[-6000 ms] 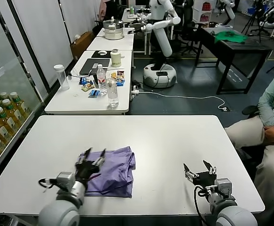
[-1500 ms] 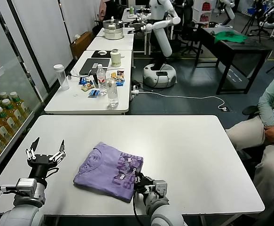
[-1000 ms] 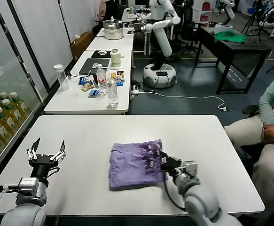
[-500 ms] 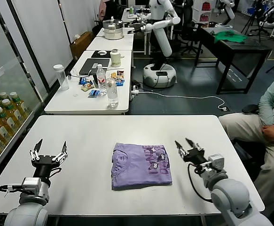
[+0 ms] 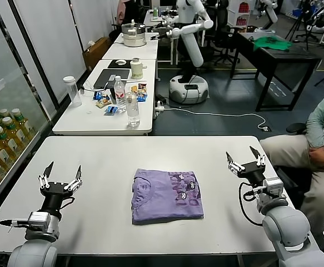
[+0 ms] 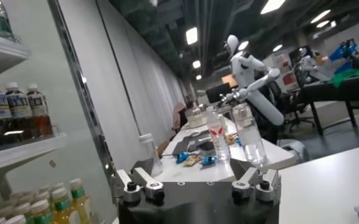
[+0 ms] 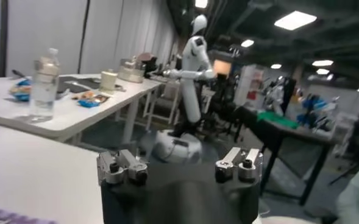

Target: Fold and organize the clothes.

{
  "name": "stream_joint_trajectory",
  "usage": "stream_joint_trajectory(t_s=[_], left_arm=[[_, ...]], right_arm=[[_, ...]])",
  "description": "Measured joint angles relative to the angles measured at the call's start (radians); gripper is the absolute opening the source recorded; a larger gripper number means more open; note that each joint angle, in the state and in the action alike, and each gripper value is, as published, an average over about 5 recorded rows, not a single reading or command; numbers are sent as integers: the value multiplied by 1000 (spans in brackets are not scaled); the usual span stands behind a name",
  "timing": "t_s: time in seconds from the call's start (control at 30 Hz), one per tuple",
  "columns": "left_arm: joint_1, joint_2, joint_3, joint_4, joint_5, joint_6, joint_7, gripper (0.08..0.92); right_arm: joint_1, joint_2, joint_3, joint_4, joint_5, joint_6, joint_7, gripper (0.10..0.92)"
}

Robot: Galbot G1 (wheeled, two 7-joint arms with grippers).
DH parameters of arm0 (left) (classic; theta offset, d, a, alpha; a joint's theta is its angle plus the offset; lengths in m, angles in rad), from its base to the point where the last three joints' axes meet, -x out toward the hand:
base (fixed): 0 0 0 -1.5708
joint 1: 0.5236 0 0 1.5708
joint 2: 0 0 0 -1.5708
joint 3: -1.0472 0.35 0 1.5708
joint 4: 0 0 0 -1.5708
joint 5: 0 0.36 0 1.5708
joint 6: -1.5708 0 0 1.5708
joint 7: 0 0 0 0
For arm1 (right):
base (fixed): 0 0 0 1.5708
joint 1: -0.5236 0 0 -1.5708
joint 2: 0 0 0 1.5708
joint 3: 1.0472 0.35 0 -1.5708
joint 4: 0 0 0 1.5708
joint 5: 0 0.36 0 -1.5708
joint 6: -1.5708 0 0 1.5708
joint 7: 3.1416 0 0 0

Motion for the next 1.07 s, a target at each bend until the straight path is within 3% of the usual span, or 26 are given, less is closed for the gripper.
stream_joint_trajectory(t_s=[1.07], left_arm=[[-26, 6, -24, 83, -87, -174, 121, 823]], right_arm=[[56, 65, 11, -152, -206, 133, 15, 823]])
